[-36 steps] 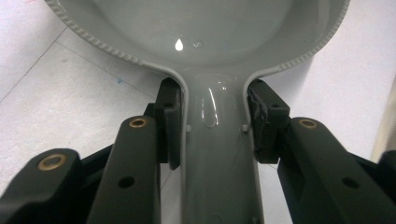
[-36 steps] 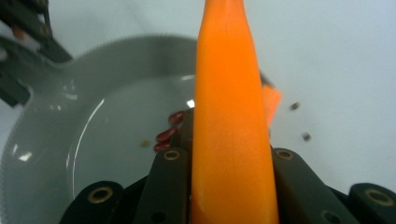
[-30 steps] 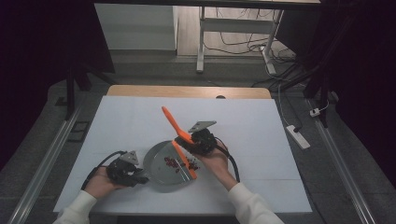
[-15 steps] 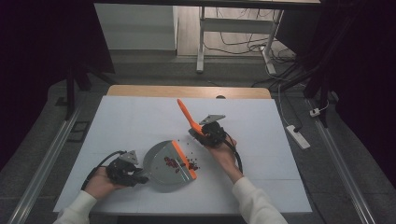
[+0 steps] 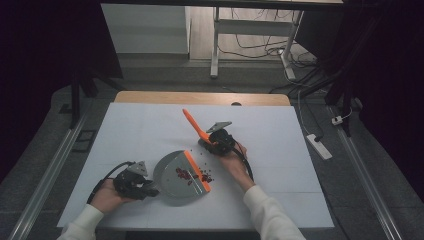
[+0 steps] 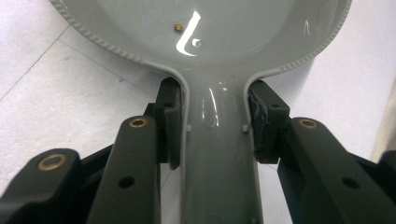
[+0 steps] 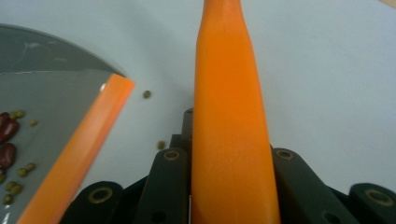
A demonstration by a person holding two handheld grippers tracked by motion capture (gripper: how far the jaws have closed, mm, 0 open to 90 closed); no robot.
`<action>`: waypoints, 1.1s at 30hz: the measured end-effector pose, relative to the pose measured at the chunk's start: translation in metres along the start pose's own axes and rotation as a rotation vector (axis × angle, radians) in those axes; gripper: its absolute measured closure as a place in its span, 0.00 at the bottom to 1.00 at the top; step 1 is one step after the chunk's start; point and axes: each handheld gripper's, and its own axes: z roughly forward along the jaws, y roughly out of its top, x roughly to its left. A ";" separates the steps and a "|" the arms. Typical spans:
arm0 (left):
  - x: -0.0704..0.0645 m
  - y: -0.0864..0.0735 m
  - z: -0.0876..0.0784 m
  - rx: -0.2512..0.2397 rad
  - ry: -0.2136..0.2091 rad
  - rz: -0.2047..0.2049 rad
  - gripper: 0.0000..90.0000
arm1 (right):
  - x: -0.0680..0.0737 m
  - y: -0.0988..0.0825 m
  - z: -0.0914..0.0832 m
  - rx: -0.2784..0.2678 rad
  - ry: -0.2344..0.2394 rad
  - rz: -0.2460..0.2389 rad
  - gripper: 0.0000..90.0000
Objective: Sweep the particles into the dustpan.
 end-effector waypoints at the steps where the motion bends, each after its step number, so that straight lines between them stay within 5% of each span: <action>1: 0.000 0.000 0.000 0.001 0.000 0.000 0.69 | 0.003 0.000 0.000 0.003 0.001 -0.011 0.85; 5: 0.000 0.000 0.001 0.006 -0.001 0.002 0.69 | 0.009 0.000 0.000 -0.005 0.075 -0.024 0.85; 20: 0.000 0.000 0.001 0.007 0.002 0.000 0.69 | 0.035 0.003 0.000 0.006 0.104 -0.072 0.85; 23: 0.000 0.000 0.001 0.006 0.001 0.000 0.69 | 0.041 0.001 -0.004 -0.001 0.155 -0.043 0.85; 29: 0.000 0.000 0.001 0.006 0.002 0.001 0.69 | 0.058 0.001 -0.019 -0.016 0.233 -0.061 0.85; 33: -0.001 0.000 0.001 0.006 0.005 0.002 0.69 | 0.052 0.004 -0.038 -0.067 0.174 -0.067 0.85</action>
